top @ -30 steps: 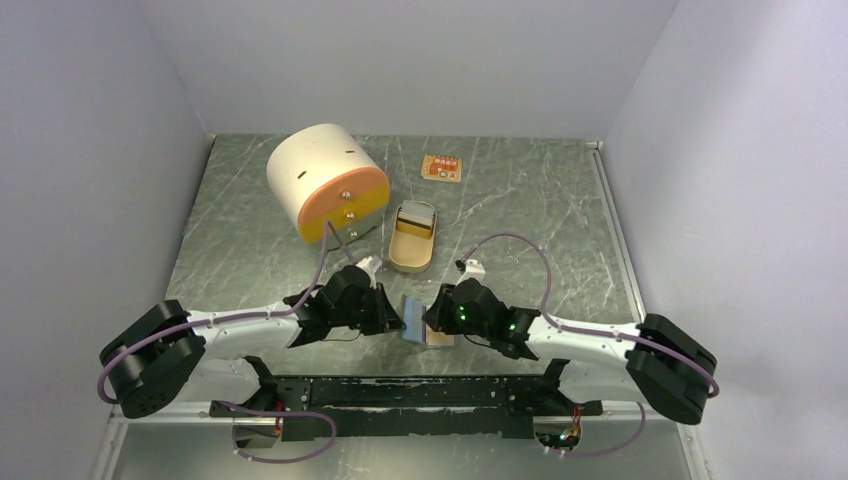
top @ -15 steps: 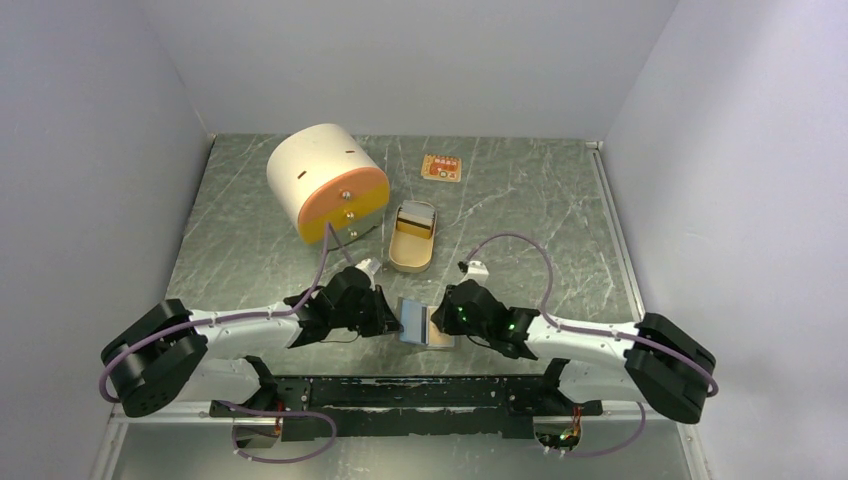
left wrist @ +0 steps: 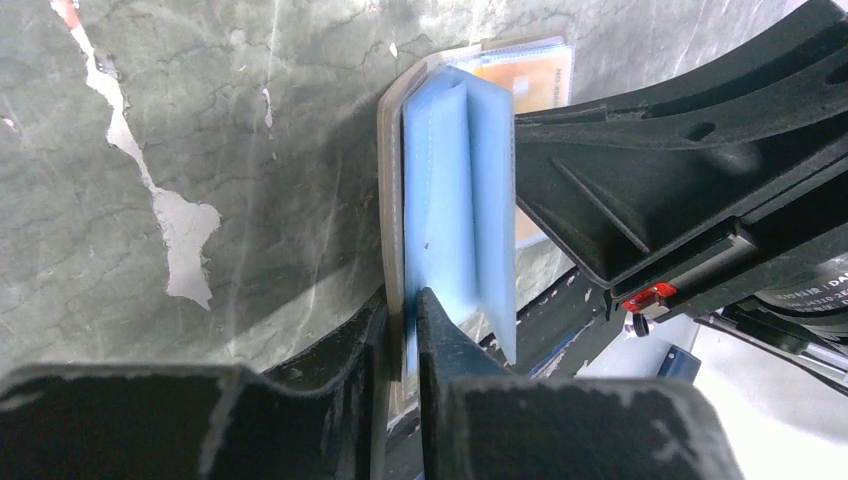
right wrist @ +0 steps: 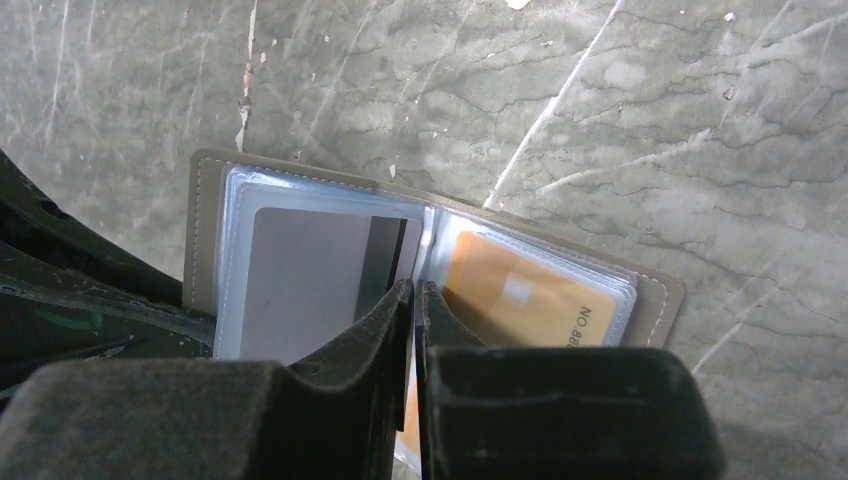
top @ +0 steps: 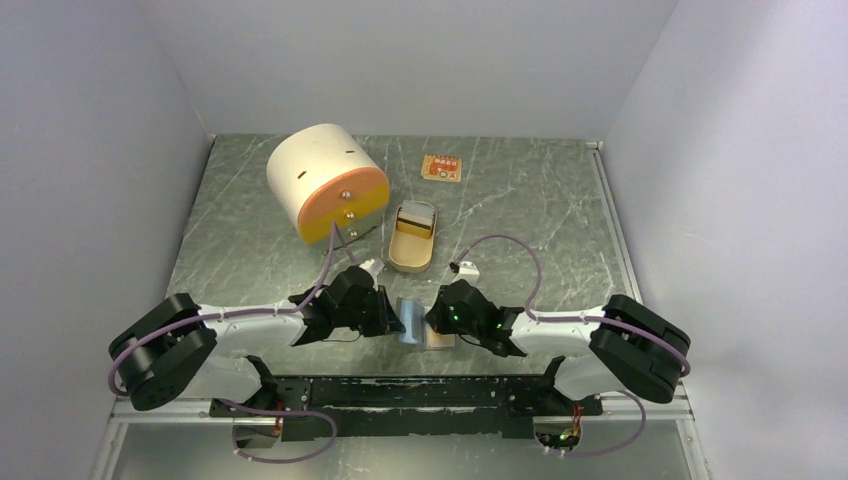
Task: Put the credit cards into the card holder
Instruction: Turn over the card slot in the card holder.
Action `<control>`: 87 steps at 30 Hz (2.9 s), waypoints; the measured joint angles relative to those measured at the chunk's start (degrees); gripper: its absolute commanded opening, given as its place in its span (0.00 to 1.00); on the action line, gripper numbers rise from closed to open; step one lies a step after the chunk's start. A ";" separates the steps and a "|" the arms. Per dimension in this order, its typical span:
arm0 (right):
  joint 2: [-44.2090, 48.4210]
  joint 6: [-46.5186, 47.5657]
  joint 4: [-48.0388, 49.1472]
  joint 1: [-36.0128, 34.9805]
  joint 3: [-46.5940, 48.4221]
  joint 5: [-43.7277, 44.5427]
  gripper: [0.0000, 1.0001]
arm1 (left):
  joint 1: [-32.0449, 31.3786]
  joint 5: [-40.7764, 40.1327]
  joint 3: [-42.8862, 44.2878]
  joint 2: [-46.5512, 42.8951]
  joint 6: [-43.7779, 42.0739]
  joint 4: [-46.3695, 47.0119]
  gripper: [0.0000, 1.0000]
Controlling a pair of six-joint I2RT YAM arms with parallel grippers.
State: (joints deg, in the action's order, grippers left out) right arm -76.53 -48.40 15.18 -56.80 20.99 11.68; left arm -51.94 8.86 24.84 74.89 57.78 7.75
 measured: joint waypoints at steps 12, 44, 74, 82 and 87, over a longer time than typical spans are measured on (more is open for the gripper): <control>-1.27 -0.02 2.25 0.00 -0.22 -0.66 0.10 | 0.00 0.92 0.70 1.97 -0.52 1.42 0.25; -7.80 1.90 9.73 -0.83 2.27 -6.45 0.25 | -0.81 1.42 11.23 3.39 -2.95 -13.62 0.09; 21.94 4.35 -20.31 2.10 2.36 -2.25 0.52 | -4.11 -1.33 20.17 11.06 -2.91 -20.02 0.09; 18.49 7.85 -20.28 2.19 5.81 -2.21 0.57 | -3.78 -2.84 14.05 3.76 -2.86 -18.73 0.19; 15.72 14.08 -20.39 4.55 11.30 -1.55 0.64 | -2.51 -2.84 9.03 -0.50 -2.43 -17.86 0.24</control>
State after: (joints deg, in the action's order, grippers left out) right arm -60.82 -34.33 -5.21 -52.25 32.29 10.13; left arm -54.46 6.02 33.87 74.39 55.35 -10.11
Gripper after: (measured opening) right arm 0.607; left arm 0.216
